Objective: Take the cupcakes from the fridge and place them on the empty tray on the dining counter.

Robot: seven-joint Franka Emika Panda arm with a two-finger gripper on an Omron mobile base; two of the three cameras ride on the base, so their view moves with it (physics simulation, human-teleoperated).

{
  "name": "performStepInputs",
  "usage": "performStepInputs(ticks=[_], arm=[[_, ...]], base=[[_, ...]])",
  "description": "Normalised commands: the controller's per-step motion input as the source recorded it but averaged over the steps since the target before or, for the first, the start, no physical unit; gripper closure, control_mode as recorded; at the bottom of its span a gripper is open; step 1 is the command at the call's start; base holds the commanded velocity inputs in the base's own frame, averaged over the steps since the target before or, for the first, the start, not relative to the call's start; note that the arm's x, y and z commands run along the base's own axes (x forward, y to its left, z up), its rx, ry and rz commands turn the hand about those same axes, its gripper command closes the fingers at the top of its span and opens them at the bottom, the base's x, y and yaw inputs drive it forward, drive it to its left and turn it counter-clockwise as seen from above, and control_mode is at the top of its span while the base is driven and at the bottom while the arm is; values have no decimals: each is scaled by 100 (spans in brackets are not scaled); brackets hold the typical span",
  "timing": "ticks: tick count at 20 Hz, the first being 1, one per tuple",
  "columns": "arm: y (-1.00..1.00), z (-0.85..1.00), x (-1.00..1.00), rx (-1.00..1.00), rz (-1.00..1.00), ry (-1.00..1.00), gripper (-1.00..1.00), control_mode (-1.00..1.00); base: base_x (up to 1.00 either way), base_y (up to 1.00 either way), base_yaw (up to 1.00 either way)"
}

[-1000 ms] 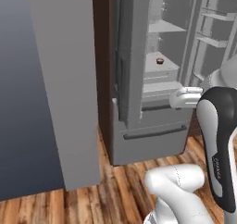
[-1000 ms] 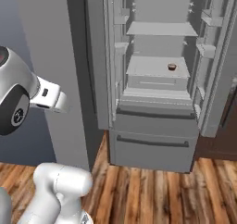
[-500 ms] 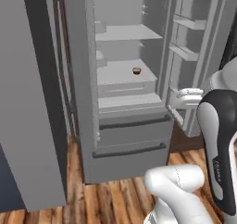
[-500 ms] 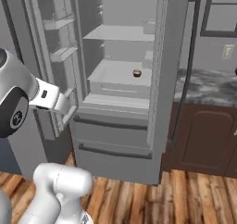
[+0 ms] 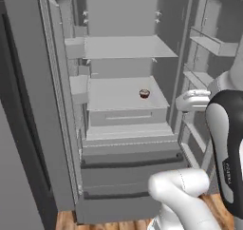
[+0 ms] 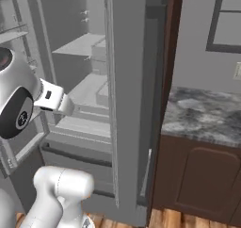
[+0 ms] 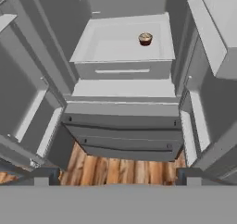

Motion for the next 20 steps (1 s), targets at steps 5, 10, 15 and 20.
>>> performStepInputs(ticks=[5,10,15,20], arm=[[0,0,0,0,0,0,-100,100],[0,0,0,0,0,0,-100,100],[0,0,0,0,0,0,-100,100],[0,0,0,0,0,0,-100,100]], base=[[100,-2,0],[100,40,-9],[100,40,-21],[7,5,-8]])
